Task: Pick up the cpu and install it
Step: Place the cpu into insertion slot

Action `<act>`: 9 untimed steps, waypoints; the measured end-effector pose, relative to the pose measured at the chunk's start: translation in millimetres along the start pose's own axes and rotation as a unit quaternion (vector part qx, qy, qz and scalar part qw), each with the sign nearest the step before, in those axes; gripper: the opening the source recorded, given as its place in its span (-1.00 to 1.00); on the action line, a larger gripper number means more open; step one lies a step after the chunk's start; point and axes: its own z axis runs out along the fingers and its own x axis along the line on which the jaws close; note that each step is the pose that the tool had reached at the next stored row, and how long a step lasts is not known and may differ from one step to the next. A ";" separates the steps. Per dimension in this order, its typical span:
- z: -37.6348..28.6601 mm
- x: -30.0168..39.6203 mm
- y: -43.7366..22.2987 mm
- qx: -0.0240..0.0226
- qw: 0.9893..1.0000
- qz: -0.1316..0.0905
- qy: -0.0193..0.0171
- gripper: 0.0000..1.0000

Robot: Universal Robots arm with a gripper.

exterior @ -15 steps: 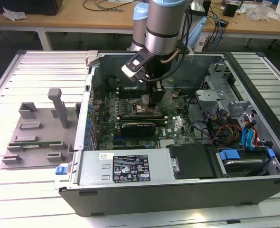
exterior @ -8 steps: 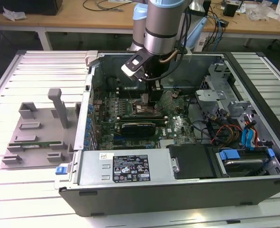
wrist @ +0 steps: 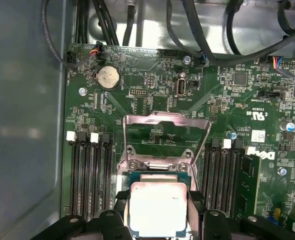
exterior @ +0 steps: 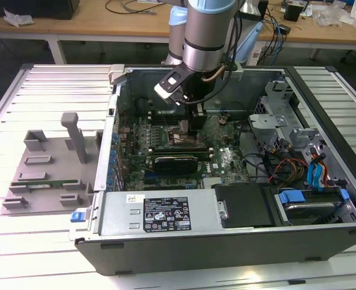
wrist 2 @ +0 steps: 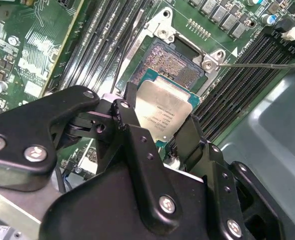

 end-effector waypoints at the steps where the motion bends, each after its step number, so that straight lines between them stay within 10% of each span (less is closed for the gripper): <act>1: 0.7 0.0 0.0 0.000 1.000 0.000 0.000 0.10; 7: 10.9 8.7 -3.0 0.000 1.000 0.001 -0.004 0.10; 9: 12.0 8.2 -5.3 0.000 1.000 0.001 -0.011 0.10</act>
